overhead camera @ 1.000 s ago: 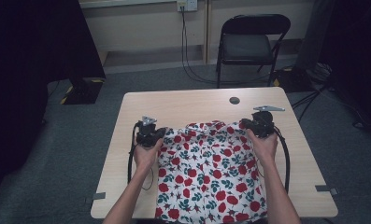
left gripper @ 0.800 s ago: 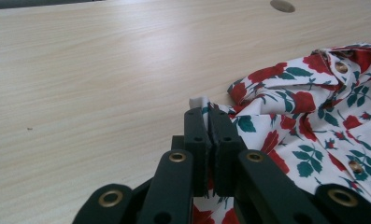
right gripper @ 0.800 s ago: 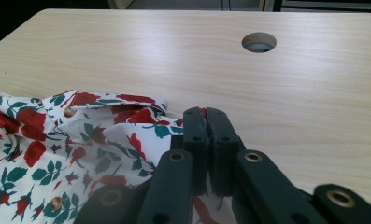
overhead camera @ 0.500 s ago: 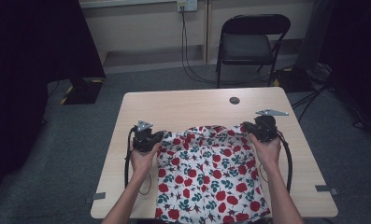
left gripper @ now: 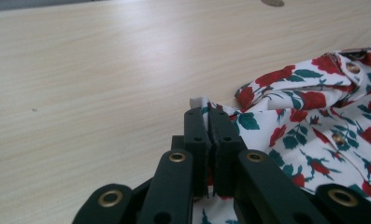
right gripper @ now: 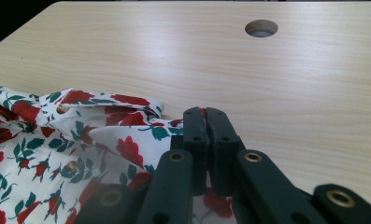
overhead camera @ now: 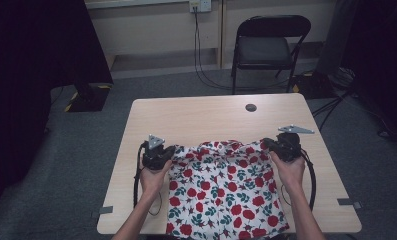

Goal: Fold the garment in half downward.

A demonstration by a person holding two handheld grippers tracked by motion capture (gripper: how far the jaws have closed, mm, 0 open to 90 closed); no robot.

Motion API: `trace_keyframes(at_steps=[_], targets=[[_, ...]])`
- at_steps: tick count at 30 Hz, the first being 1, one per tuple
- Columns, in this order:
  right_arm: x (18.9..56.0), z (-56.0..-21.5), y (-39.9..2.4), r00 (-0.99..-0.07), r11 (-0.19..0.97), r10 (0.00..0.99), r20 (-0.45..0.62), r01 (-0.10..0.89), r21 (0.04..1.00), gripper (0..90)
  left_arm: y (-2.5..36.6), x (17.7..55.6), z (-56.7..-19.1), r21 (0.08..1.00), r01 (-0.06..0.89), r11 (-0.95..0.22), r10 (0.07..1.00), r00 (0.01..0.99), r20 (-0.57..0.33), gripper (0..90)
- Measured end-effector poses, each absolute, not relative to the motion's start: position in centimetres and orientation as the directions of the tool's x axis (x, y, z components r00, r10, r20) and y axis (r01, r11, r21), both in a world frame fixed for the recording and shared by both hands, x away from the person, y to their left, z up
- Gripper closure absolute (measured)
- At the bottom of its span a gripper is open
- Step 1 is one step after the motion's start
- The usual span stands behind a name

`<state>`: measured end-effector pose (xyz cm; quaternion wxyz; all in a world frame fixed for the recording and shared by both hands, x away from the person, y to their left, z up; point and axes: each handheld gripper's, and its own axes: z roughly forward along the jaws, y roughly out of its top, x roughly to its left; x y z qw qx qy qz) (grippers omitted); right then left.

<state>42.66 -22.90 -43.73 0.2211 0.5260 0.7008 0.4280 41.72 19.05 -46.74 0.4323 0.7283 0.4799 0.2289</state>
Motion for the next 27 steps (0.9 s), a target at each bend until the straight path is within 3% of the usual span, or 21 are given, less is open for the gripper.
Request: trace_keyframes(at_steps=[27], targets=[[36.8,-46.0,-23.5,-0.359,0.129,0.930,0.077,0.515,0.848,87.1,20.0,36.8,-48.2,0.851,0.503,-0.151,0.861,0.490,-0.137,87.5]])
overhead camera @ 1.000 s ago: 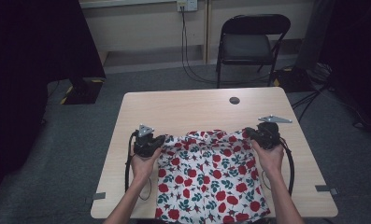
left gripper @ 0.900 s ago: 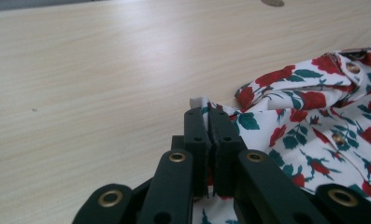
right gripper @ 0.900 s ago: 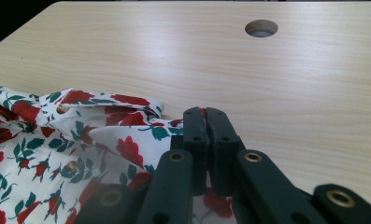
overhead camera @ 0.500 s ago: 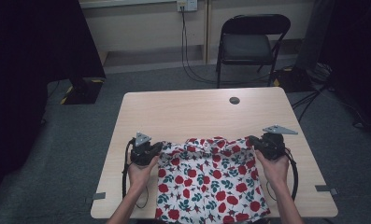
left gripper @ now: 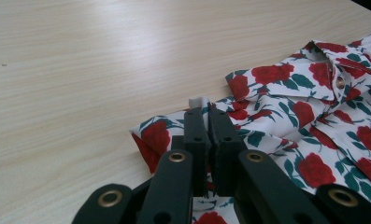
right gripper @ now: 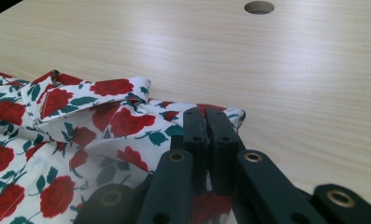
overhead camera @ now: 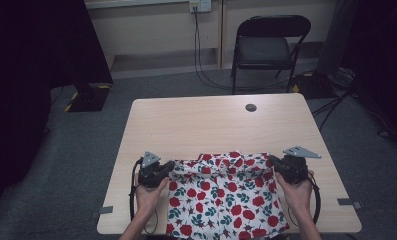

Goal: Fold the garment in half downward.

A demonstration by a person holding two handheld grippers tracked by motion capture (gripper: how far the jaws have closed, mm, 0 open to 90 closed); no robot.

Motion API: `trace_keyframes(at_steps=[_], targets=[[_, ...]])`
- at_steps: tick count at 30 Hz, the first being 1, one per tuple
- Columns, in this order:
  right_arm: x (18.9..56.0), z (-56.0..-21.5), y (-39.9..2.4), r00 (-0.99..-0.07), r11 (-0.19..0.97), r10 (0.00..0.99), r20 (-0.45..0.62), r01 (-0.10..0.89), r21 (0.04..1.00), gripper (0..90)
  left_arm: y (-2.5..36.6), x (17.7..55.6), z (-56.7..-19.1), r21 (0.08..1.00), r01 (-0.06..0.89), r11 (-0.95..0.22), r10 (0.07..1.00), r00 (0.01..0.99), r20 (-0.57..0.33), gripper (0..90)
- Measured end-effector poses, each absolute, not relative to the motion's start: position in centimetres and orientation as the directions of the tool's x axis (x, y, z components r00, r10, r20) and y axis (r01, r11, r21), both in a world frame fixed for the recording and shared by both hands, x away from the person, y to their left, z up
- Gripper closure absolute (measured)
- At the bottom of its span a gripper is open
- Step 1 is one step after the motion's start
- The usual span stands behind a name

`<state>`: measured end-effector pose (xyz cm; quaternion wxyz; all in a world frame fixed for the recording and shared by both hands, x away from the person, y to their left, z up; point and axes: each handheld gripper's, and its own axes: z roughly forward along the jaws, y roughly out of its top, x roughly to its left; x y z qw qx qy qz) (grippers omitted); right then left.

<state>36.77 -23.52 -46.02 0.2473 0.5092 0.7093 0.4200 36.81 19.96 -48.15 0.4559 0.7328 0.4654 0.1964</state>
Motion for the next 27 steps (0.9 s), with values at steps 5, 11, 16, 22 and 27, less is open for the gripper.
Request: trace_keyframes(at_steps=[5,11,16,22,27], targets=[[35.6,-46.3,-23.6,-0.355,0.145,0.933,0.053,0.508,0.849,87.1,19.9,35.9,-48.6,0.845,0.508,-0.167,0.859,0.496,-0.128,87.5],[34.5,-47.6,-23.5,-0.349,0.182,0.937,0.013,0.519,0.835,87.1,19.9,35.0,-49.7,0.830,0.534,-0.162,0.863,0.484,-0.143,87.3],[34.1,-48.7,-23.5,-0.346,0.195,0.938,0.002,0.535,0.822,87.0,19.9,34.9,-50.6,0.807,0.562,-0.180,0.869,0.475,-0.137,87.2],[33.8,-50.1,-23.1,-0.347,0.214,0.938,-0.011,0.554,0.804,86.9,19.7,34.8,-51.2,0.792,0.576,-0.204,0.875,0.470,-0.117,86.9],[33.8,-50.8,-22.9,-0.345,0.237,0.938,-0.034,0.566,0.789,86.8,19.4,34.7,-51.7,0.787,0.577,-0.220,0.876,0.471,-0.100,86.5]])
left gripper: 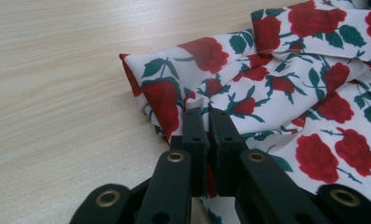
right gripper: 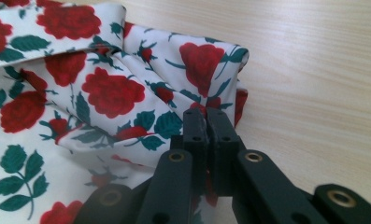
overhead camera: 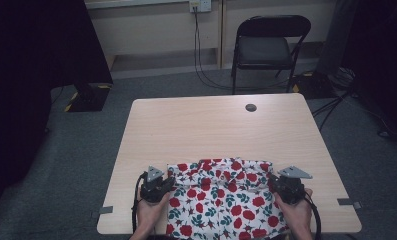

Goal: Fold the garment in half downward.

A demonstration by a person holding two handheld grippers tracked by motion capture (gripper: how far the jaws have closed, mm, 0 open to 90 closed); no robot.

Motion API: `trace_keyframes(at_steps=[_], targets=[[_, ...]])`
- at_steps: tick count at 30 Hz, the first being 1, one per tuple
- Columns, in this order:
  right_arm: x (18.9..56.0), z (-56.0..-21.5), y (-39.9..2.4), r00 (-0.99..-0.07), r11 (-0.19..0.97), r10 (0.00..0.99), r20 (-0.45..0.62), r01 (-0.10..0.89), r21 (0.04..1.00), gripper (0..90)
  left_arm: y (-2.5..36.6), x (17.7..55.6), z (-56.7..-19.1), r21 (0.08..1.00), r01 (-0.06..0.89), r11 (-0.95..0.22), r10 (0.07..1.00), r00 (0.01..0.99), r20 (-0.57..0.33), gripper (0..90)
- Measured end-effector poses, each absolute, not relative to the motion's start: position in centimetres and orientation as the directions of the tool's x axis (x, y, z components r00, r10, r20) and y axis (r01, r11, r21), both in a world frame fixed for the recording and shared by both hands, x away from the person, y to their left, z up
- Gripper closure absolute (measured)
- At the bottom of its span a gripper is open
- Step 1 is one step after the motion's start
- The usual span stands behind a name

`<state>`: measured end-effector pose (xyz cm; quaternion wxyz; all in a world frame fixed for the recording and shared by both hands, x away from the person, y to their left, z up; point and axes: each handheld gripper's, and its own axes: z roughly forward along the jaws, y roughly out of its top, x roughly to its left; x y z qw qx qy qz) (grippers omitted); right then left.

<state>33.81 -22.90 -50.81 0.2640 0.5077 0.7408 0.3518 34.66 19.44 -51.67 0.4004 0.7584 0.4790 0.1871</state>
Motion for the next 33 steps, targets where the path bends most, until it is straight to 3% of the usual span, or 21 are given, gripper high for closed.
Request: trace_keyframes(at_steps=[15,19,21,25,29,33], targets=[[33.9,-52.0,-23.0,-0.337,0.225,0.941,-0.021,0.581,0.782,84.9,19.6,34.7,-52.4,0.785,0.579,-0.221,0.876,0.471,-0.101,83.7],[33.9,-52.1,-23.0,-0.331,0.215,0.944,-0.013,0.581,0.785,80.8,19.6,34.7,-52.5,0.785,0.590,-0.188,0.872,0.468,-0.143,76.5],[33.9,-52.1,-22.9,-0.329,0.209,0.944,-0.009,0.578,0.789,75.2,19.5,34.7,-52.4,0.784,0.585,-0.205,0.872,0.473,-0.124,73.6],[33.8,-52.0,-22.7,-0.312,0.196,0.950,-0.009,0.573,0.796,60.7,19.4,34.5,-52.3,0.789,0.584,-0.192,0.875,0.467,-0.133,56.6],[33.8,-51.5,-23.0,-0.294,0.148,0.955,0.034,0.574,0.805,37.2,19.7,34.2,-51.4,0.806,0.564,-0.182,0.885,0.452,-0.116,38.9],[33.5,-50.2,-23.7,-0.271,0.091,0.960,0.076,0.555,0.827,25.0,20.4,34.1,-50.0,0.831,0.537,-0.146,0.887,0.444,-0.131,30.4]])
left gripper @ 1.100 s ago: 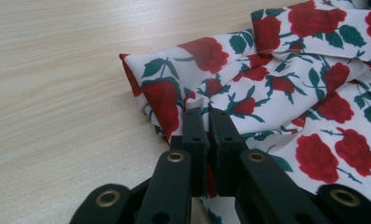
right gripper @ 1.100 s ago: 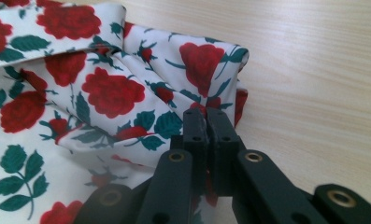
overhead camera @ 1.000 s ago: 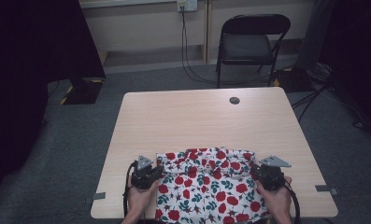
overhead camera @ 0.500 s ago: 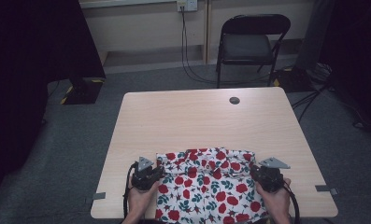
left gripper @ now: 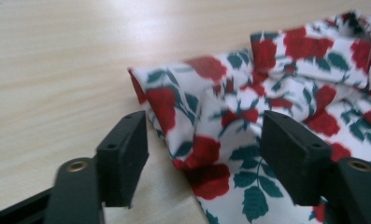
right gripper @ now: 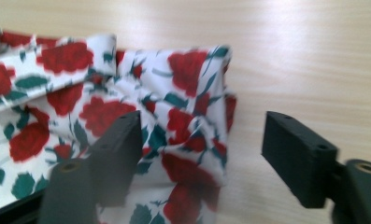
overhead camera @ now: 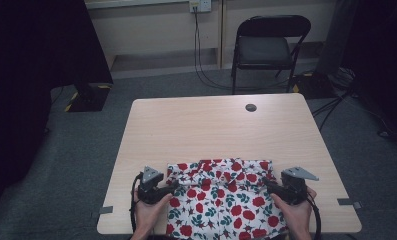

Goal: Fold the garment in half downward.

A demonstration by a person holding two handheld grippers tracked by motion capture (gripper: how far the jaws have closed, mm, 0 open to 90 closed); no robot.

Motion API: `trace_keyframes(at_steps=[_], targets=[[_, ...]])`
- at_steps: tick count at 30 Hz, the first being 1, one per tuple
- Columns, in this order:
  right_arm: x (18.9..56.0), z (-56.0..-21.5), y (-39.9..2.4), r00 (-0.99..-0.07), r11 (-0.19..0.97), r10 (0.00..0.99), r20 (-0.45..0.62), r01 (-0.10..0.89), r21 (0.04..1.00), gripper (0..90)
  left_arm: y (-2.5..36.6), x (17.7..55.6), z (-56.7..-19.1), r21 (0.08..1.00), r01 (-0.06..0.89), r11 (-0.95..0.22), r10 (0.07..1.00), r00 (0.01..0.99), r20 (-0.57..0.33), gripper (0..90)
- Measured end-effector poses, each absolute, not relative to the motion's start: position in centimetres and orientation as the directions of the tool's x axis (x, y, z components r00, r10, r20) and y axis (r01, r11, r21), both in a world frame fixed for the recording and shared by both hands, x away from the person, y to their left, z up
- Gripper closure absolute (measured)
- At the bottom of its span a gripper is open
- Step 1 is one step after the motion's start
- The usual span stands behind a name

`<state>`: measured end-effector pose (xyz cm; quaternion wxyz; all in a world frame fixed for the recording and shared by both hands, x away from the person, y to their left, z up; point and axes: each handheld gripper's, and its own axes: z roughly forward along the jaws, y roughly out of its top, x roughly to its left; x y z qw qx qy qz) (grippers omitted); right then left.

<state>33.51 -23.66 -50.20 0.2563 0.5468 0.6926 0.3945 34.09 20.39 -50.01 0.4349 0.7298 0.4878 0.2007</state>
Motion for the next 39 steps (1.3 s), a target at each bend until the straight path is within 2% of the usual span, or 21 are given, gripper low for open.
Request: trace_keyframes(at_steps=[3,4,5,7,9,13,17,22,26,34,39], targets=[[33.5,-48.9,-24.0,-0.282,0.057,0.953,0.113,0.531,0.846,21.9,20.7,34.2,-48.8,0.856,0.503,-0.116,0.875,0.460,-0.151,37.6],[33.6,-48.5,-24.0,-0.291,0.055,0.950,0.117,0.523,0.851,22.3,20.5,34.4,-48.5,0.858,0.499,-0.124,0.867,0.475,-0.150,46.0],[33.8,-48.1,-23.9,-0.301,0.051,0.945,0.125,0.513,0.857,24.6,20.3,34.7,-48.3,0.857,0.500,-0.125,0.868,0.473,-0.150,49.2],[34.4,-47.7,-23.4,-0.322,0.060,0.938,0.124,0.507,0.860,38.3,19.5,35.4,-48.2,0.848,0.515,-0.126,0.858,0.485,-0.167,54.6],[35.2,-47.9,-22.5,-0.325,0.089,0.940,0.102,0.523,0.848,44.7,18.4,36.2,-48.5,0.829,0.540,-0.145,0.864,0.478,-0.160,56.2],[37.0,-49.3,-20.7,-0.305,0.137,0.951,0.054,0.571,0.810,46.0,16.8,37.6,-50.0,0.778,0.601,-0.184,0.875,0.461,-0.149,55.3],[38.0,-50.9,-19.7,-0.287,0.173,0.958,0.011,0.606,0.776,45.3,16.5,38.0,-51.6,0.761,0.613,-0.211,0.890,0.443,-0.110,53.9],[38.6,-51.7,-19.1,-0.272,0.194,0.962,-0.022,0.625,0.756,45.0,16.6,38.3,-52.0,0.774,0.598,-0.210,0.890,0.444,-0.102,54.1],[38.9,-51.9,-19.1,-0.267,0.185,0.963,-0.017,0.618,0.764,44.9,16.4,38.6,-52.2,0.784,0.582,-0.214,0.896,0.437,-0.080,51.4],[39.8,-52.0,-19.1,-0.269,0.181,0.963,-0.013,0.609,0.772,45.0,16.5,39.5,-52.3,0.794,0.571,-0.208,0.902,0.426,-0.070,53.0],[40.8,-51.7,-19.0,-0.264,0.182,0.964,-0.014,0.627,0.758,45.1,16.8,40.2,-52.6,0.811,0.563,-0.161,0.908,0.407,-0.103,55.0]])
